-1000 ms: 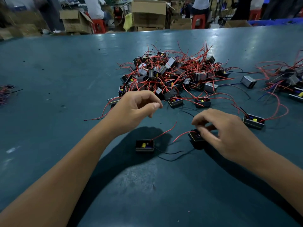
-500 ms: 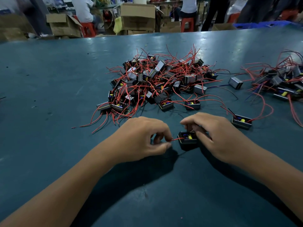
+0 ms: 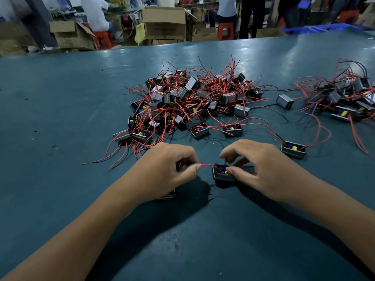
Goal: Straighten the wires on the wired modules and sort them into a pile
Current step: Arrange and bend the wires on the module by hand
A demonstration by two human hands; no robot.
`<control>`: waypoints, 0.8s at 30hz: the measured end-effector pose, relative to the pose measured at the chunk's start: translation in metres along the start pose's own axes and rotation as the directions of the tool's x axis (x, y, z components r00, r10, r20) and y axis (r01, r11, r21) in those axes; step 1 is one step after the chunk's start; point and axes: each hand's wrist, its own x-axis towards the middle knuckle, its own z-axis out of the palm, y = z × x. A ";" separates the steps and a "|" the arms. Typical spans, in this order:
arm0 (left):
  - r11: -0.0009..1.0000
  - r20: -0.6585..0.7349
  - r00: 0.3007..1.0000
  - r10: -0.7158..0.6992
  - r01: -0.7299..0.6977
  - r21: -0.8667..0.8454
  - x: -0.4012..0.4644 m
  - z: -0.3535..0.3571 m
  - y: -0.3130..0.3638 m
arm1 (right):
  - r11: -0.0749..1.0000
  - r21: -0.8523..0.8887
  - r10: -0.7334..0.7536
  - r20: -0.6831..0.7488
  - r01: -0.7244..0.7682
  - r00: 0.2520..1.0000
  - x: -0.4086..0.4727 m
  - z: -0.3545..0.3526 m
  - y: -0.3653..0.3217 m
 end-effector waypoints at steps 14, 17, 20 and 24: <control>0.994 -0.063 0.994 -0.085 0.080 -0.073 0.003 0.011 -0.004 | 0.967 -0.025 -0.256 -0.091 0.255 0.962 -0.001 0.003 -0.008; 0.992 -0.070 0.995 -0.074 0.066 -0.111 0.003 0.011 -0.005 | 0.979 0.115 -0.153 -0.125 0.168 0.980 -0.002 0.008 -0.013; 0.989 -0.078 0.995 -0.066 0.055 -0.135 0.003 0.012 -0.005 | 0.960 0.276 -0.021 -0.110 0.051 0.994 0.001 0.013 -0.018; 0.972 -0.093 0.993 -0.070 0.047 -0.230 0.003 0.014 -0.006 | 0.947 0.318 0.086 -0.114 -0.046 0.990 0.008 0.017 -0.021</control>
